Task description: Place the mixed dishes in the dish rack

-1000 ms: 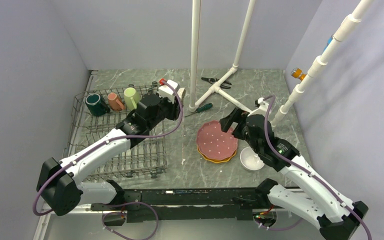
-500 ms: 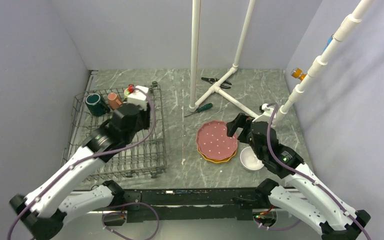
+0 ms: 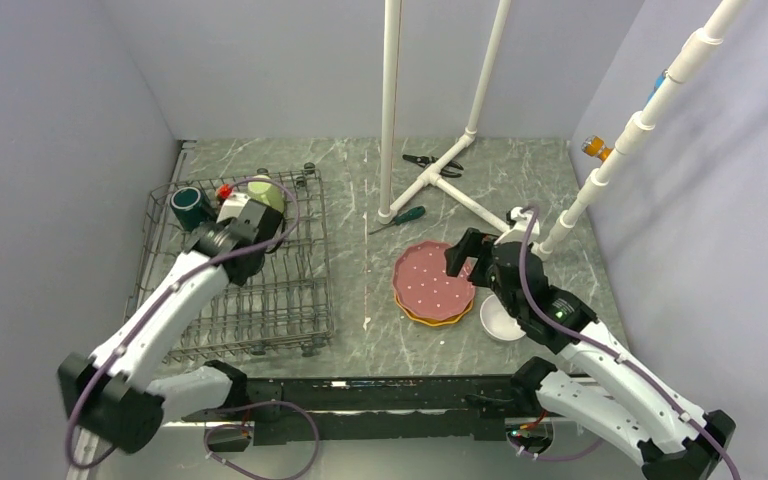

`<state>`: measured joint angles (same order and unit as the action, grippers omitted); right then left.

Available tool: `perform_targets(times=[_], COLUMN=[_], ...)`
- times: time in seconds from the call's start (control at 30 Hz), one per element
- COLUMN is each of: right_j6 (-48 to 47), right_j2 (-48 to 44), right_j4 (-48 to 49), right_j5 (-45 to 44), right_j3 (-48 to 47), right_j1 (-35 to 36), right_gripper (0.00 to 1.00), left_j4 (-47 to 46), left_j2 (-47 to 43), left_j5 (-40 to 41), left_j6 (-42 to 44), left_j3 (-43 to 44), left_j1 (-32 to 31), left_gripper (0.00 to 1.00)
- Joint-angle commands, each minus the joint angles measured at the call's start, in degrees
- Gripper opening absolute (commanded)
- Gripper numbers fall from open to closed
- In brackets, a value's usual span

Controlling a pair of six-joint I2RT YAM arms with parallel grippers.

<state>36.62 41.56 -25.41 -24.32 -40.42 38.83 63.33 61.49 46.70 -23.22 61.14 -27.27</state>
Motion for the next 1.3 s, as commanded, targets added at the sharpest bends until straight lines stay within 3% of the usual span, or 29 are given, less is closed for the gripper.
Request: perform_targets(times=[0.0, 0.37, 0.47, 0.6, 0.77, 1.2, 1.27], right_j6=[0.41, -0.52, -0.31, 0.09, -0.71, -0.41, -0.41], right_j2=[-3.68, -5.73, -6.21, -6.49, -6.61, -5.49, -5.34], right_j4=[1.87, 1.01, 1.48, 1.94, 2.28, 3.17, 3.22], right_j5=[0.31, -0.05, -0.10, 0.06, -0.90, -0.64, -0.60], right_j3=[0.56, 0.28, 1.05, 1.57, 1.71, 2.01, 1.86], right_j1=[-0.16, -0.16, -0.12, -0.14, -0.11, -0.16, -0.21], right_gripper=[0.97, 0.97, 0.97, 0.97, 0.97, 0.97, 0.97], left_j4=[16.47, 26.45, 26.22, 16.30, 16.45, 9.32, 8.81], left_j2=[9.03, 25.32, 25.90, 23.26, 23.52, 28.08, 28.90], left_j5=[4.97, 6.52, 5.82, 1.76, 1.93, -3.06, -3.72], left_j6=[-17.68, -42.38, -44.90, -39.88, -44.06, -42.87, -42.14], left_j3=[4.84, 2.25, 2.38, -2.63, -4.79, -7.21, -6.56], left_j1=[5.06, 10.16, 11.74, 16.56, 20.81, 29.83, 30.69], left_gripper=[0.00, 0.00, 0.00, 0.00, 0.00, 0.00, 0.04])
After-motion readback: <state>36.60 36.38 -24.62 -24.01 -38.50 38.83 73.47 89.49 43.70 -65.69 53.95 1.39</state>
